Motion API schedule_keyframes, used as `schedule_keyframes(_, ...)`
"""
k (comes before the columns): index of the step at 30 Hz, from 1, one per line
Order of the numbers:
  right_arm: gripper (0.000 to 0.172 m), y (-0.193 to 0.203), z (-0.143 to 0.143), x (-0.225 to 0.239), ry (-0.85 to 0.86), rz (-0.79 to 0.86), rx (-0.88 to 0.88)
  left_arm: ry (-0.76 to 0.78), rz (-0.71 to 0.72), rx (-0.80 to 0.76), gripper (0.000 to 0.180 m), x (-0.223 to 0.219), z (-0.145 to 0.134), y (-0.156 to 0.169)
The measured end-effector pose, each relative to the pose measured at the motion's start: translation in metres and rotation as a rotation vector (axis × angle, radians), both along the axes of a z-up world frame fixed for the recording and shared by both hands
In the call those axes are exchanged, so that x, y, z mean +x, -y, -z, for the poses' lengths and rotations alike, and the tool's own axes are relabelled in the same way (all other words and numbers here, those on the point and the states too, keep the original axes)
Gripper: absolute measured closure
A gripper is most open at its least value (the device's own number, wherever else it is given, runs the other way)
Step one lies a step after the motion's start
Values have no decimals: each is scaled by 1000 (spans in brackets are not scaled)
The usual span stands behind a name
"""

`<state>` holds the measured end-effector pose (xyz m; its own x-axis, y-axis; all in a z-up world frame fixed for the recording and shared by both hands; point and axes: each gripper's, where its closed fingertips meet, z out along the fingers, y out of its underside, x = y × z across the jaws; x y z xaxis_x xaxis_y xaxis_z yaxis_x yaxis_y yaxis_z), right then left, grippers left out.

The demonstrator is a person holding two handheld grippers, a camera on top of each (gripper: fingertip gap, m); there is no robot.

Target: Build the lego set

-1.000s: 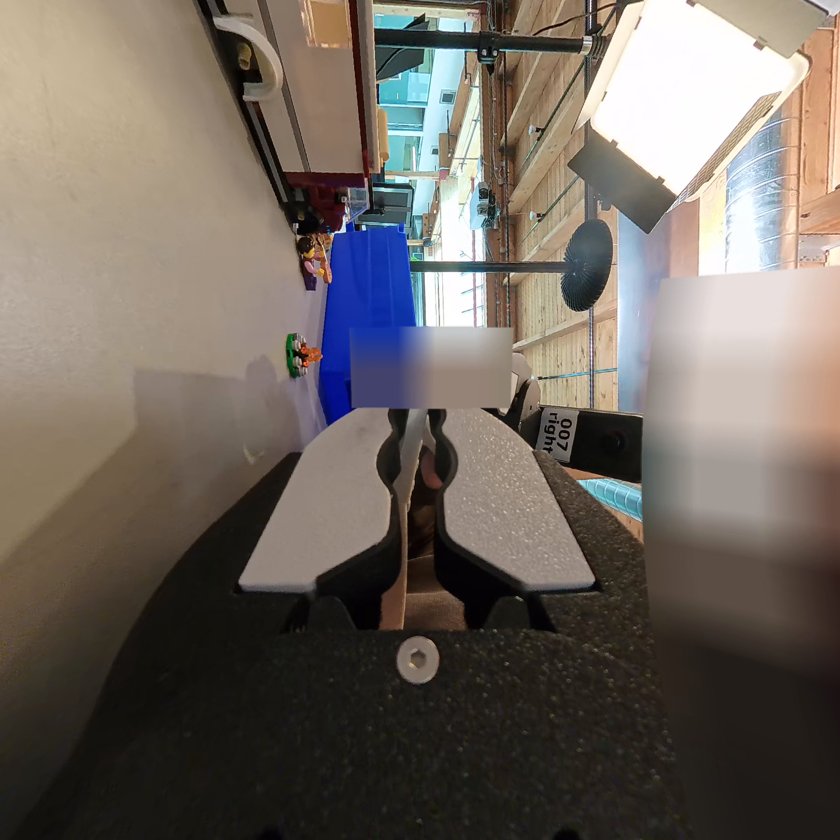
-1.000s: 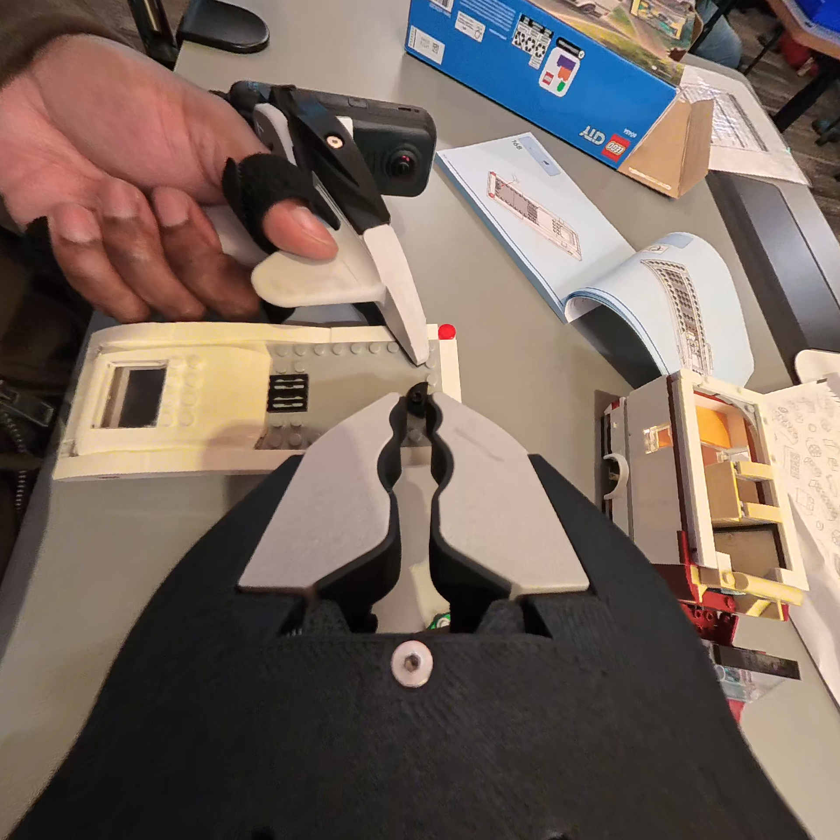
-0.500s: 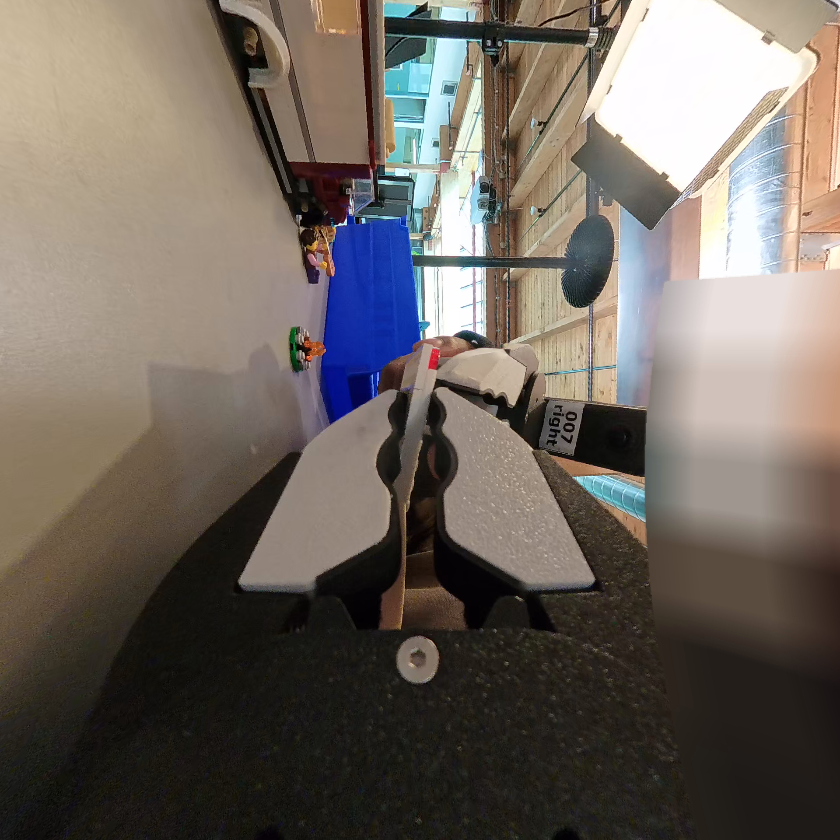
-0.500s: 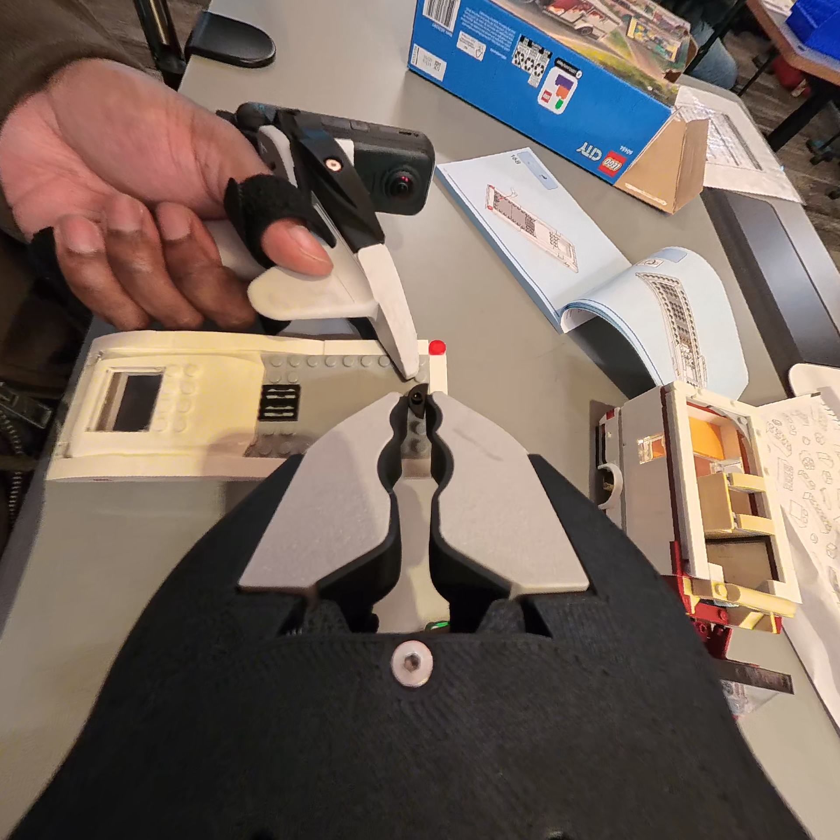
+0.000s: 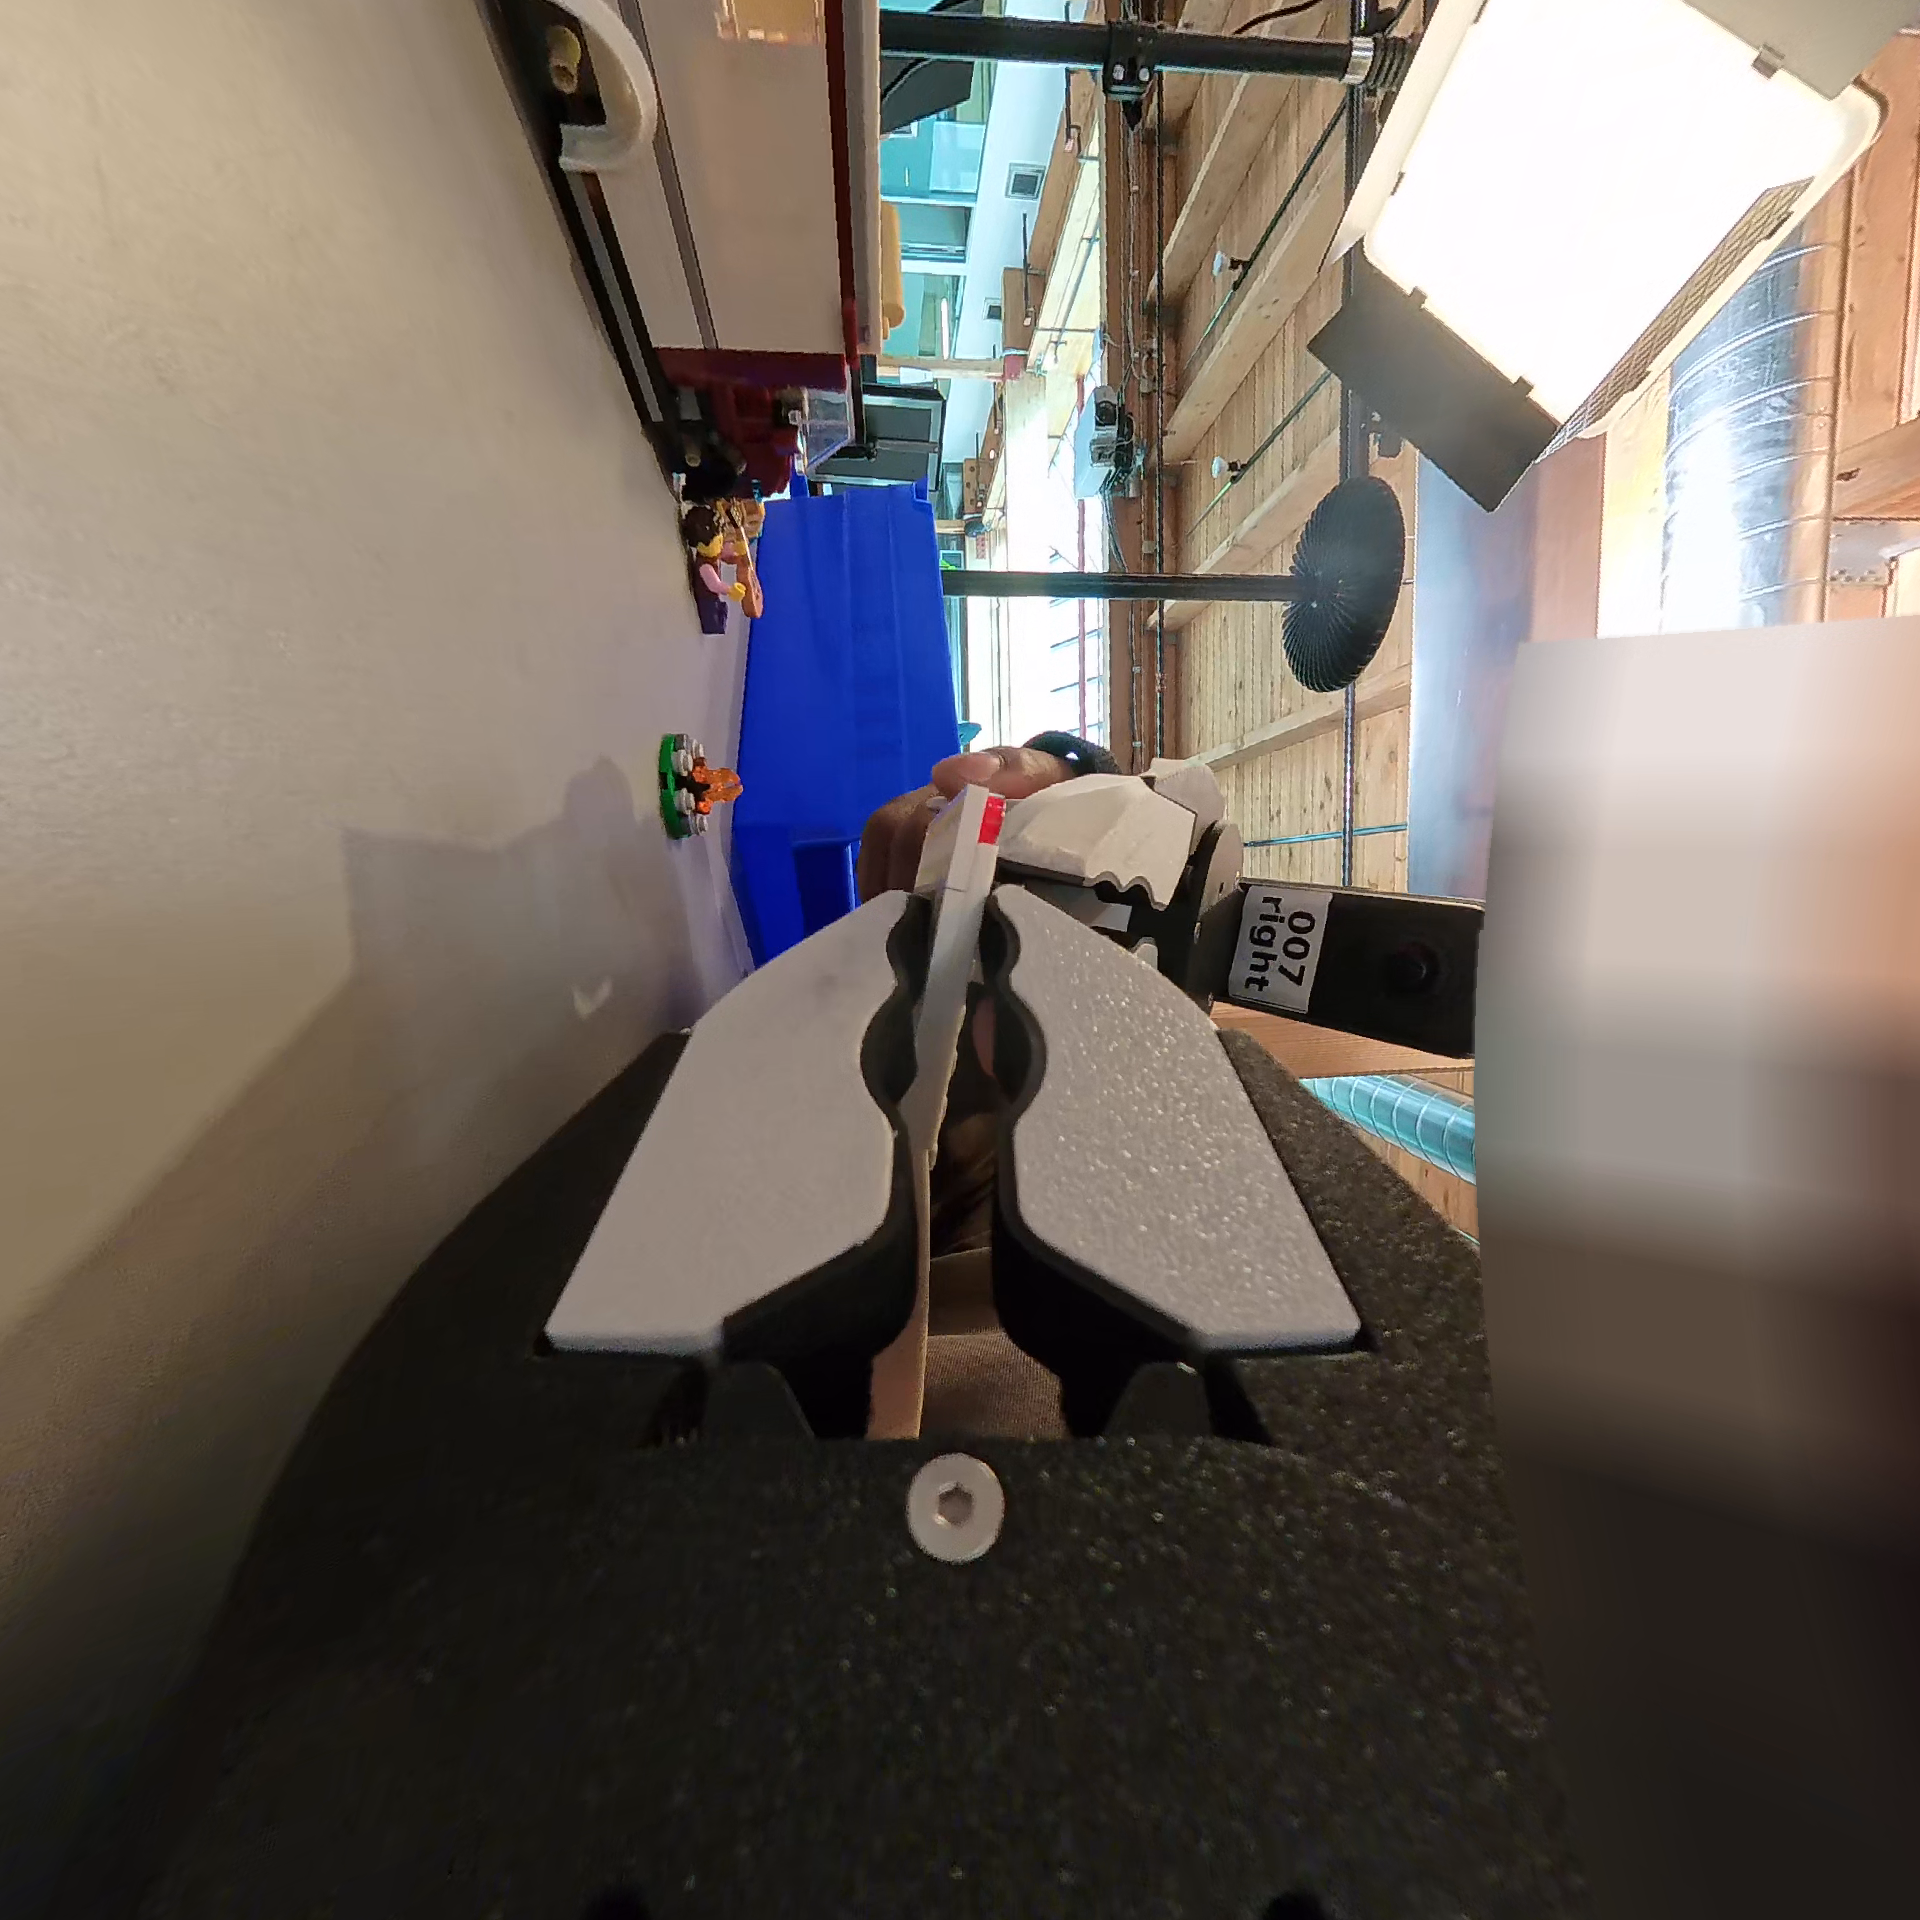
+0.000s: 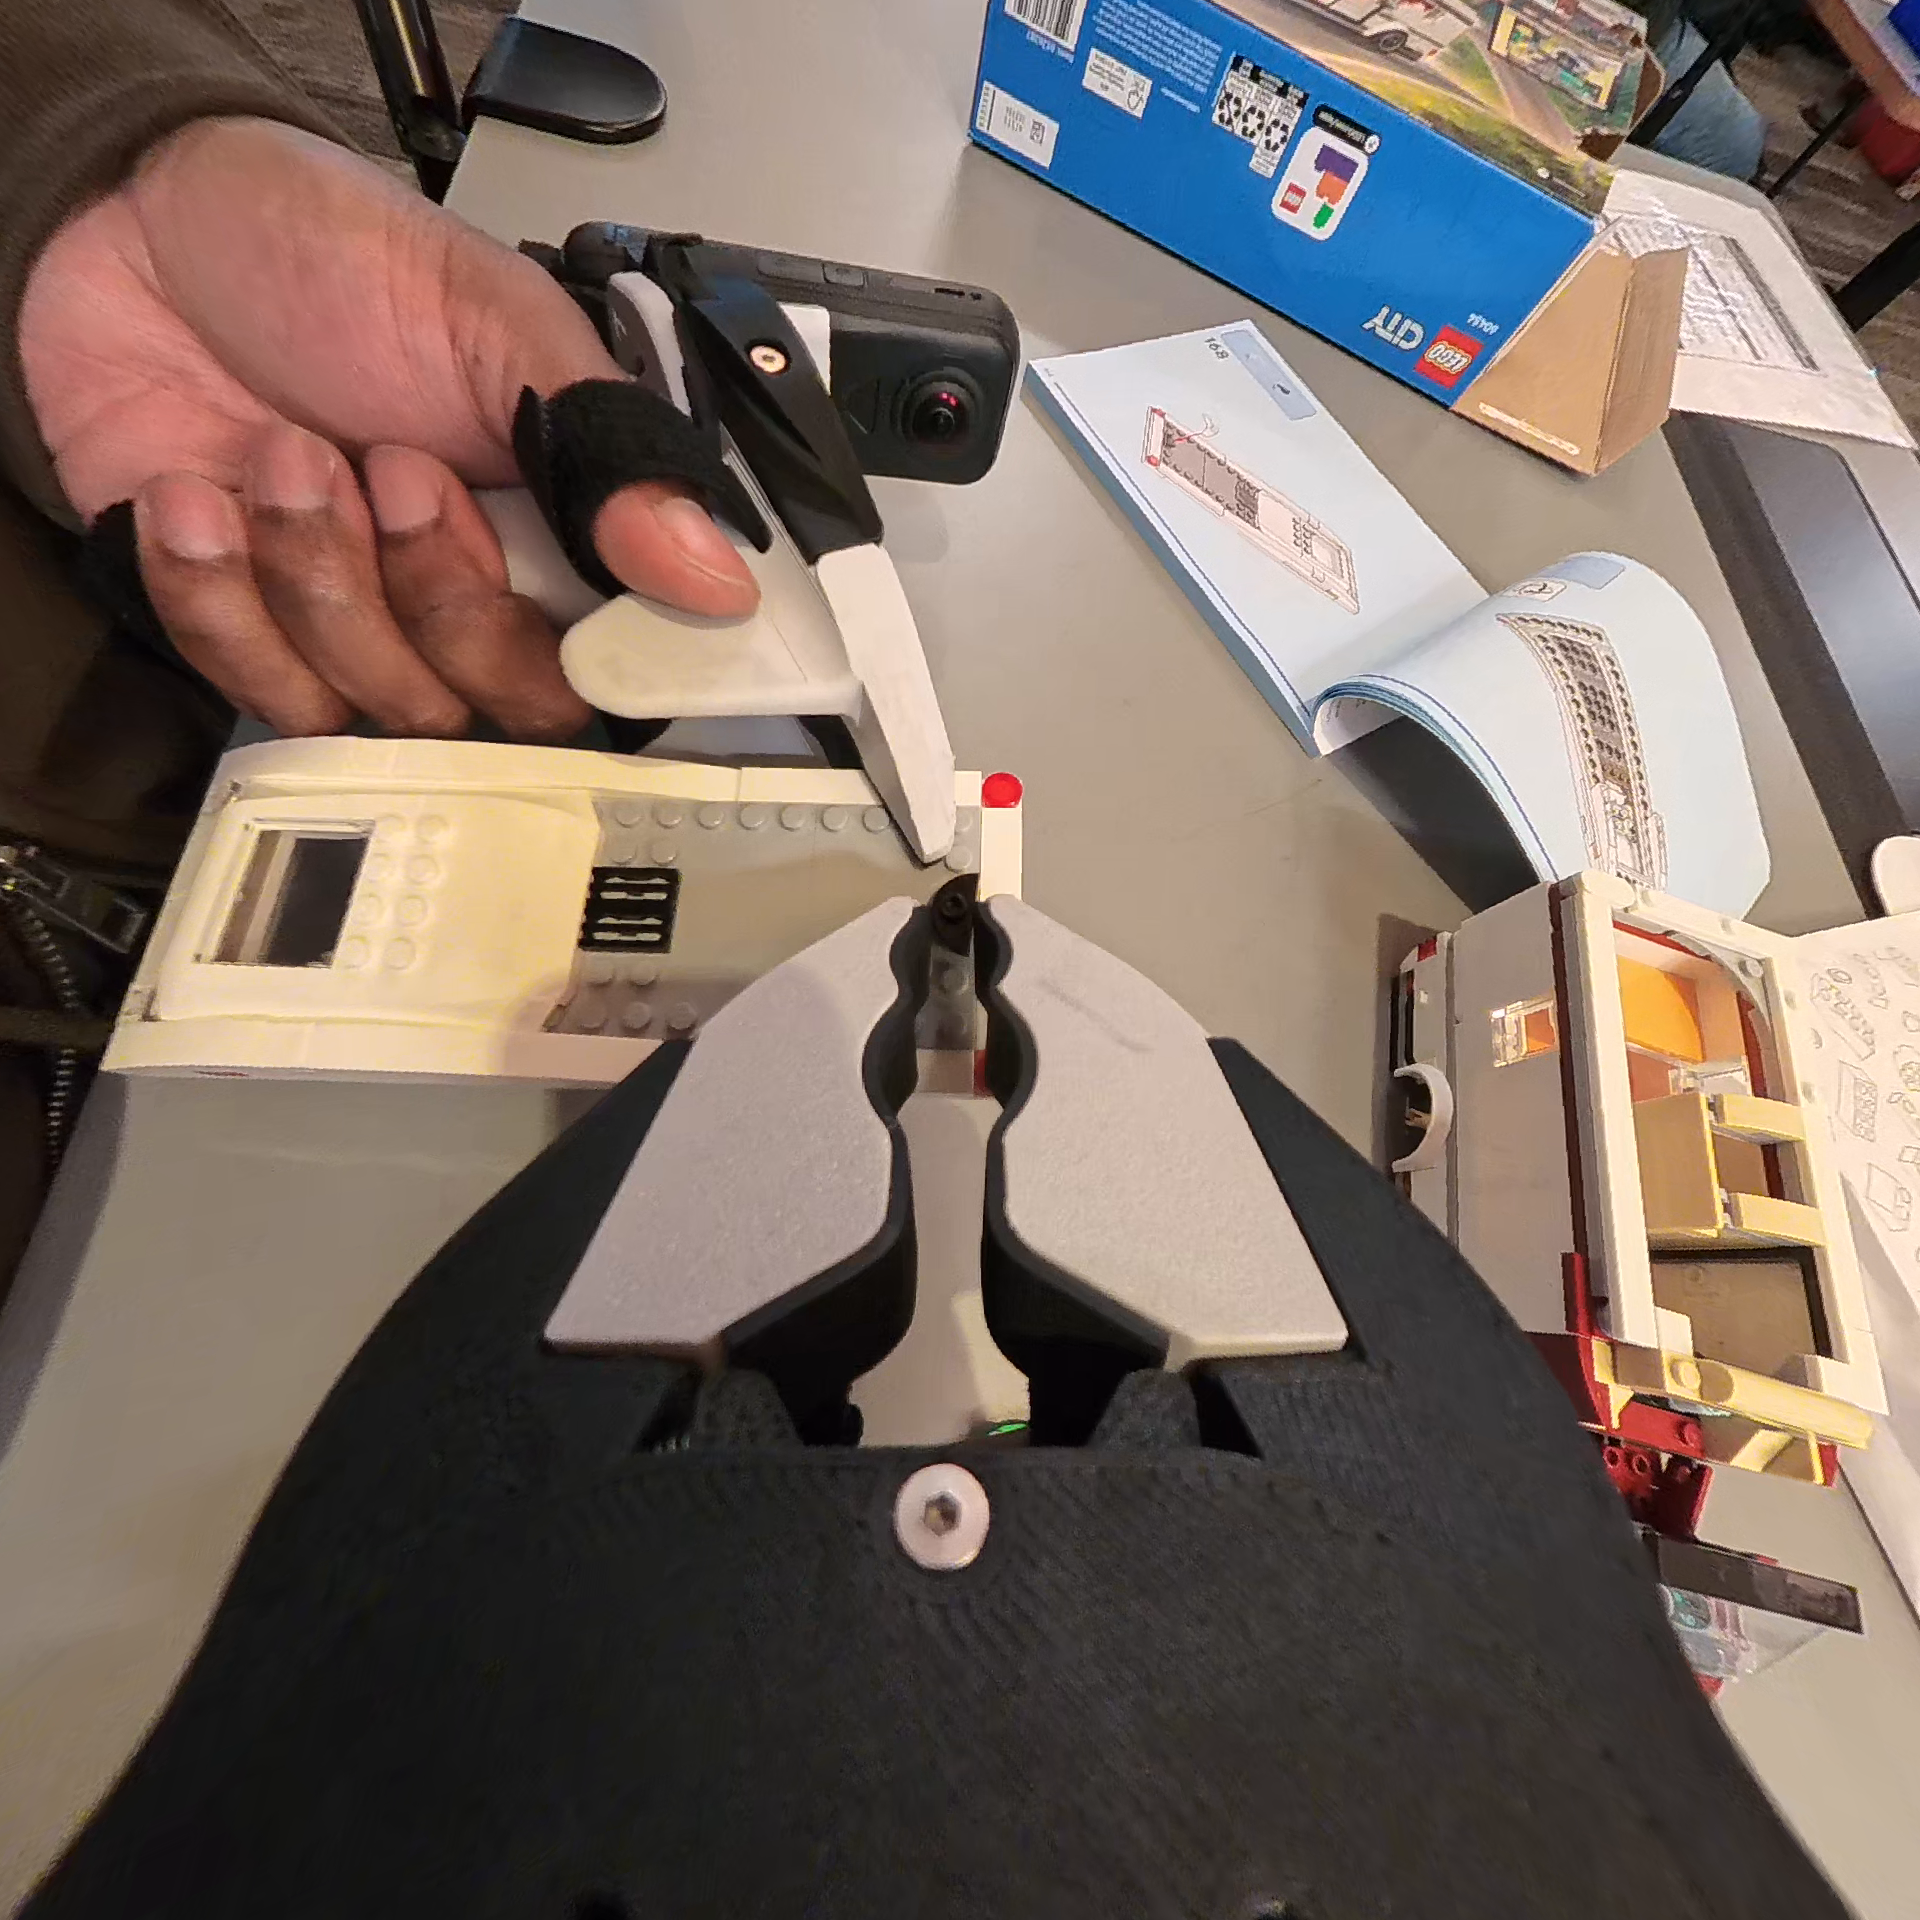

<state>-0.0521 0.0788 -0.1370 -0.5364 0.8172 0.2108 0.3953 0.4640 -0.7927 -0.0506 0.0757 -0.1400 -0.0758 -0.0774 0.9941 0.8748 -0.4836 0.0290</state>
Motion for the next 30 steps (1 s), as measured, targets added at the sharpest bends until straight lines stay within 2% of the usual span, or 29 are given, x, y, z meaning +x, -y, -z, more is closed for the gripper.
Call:
schedule_keyframes(13,161,-1,-1,2,7,9,-14,-5,5,3,171,1,0,1)
schedule_keyframes(20,154,-1,-4,3,23,38,-79,-6,5,-1,171,1,1,1)
schedule_keyframes(23,149,-5,-4,2,76,76,-181,-10,8,-1,171,2,1,1)
schedule_keyframes(28,139,1,-7,6,302,53,-540,-29,16,9,171,3,0,2)
schedule_keyframes(30,138,2,-7,5,353,49,-588,-33,22,18,171,4,-1,2)
